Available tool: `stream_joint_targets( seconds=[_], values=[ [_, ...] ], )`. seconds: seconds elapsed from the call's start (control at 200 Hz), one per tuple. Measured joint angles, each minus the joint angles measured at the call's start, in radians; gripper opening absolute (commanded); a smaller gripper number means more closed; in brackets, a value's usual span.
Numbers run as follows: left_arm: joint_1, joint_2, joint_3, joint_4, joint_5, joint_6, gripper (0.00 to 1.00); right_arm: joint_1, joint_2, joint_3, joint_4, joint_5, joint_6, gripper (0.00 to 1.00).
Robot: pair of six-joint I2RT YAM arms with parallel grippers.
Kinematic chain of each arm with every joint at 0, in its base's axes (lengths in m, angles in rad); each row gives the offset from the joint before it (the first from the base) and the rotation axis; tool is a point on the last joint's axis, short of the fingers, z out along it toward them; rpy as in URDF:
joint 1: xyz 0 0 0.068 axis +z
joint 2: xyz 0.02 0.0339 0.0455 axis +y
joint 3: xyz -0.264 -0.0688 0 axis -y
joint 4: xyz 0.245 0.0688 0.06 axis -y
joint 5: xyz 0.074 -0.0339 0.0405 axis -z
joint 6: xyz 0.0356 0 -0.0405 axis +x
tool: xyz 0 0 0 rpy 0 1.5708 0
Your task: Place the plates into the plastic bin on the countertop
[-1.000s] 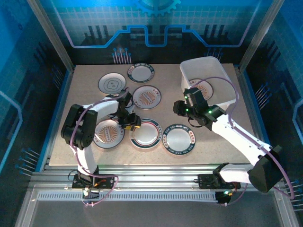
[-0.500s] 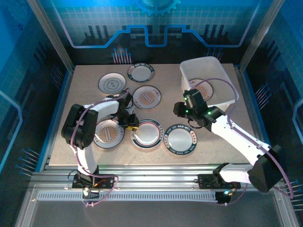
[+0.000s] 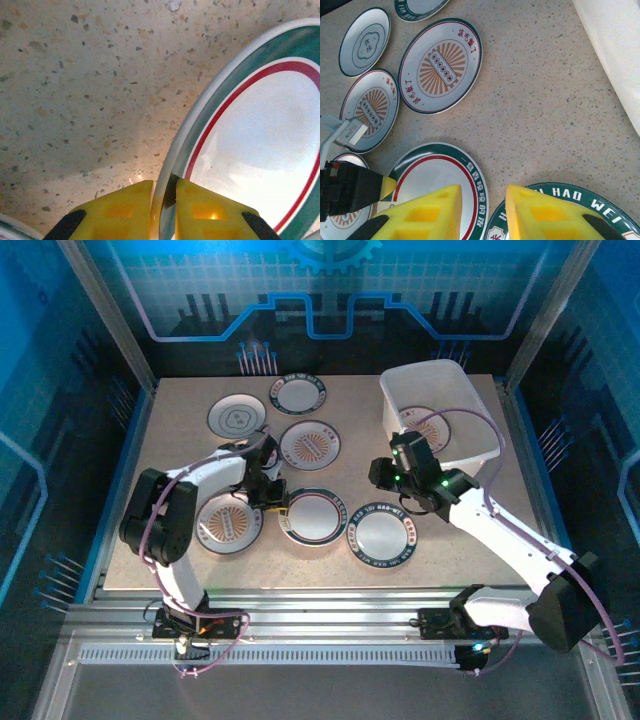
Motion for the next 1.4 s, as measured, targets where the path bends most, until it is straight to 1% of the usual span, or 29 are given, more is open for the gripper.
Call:
stream_joint_targets(
  seconds=[0.485, 0.835, 0.956, 1.071, 1.171, 1.311, 1.401],
  values=[
    [0.0, -0.096, -0.018, 0.002, -0.004, -0.011, 0.07, 0.0, -0.018, -0.022, 0.012, 0.011, 0.008, 0.29],
    [0.0, -0.231, -0.02, -0.001, -0.004, -0.011, 0.01, 0.0, -0.042, -0.035, 0.024, 0.014, 0.006, 0.34],
    [0.006, -0.289, -0.02, 0.002, 0.004, -0.012, 0.0, -0.003, -0.057, -0.035, 0.028, 0.009, -0.002, 0.39],
    [0.013, -0.33, -0.015, 0.002, 0.021, -0.021, 0.0, -0.027, -0.076, -0.035, 0.024, -0.027, -0.015, 0.45],
    [0.018, -0.355, -0.004, 0.011, 0.043, -0.035, 0.0, -0.064, -0.102, -0.033, 0.005, -0.06, -0.027, 0.48],
    [0.026, -0.388, 0.005, 0.066, 0.101, -0.067, 0.0, -0.132, -0.149, -0.018, -0.029, -0.113, -0.031, 0.52],
    [0.027, -0.39, 0.027, 0.113, 0.14, -0.095, 0.0, -0.179, -0.177, -0.009, -0.046, -0.161, -0.032, 0.57]
  ],
)
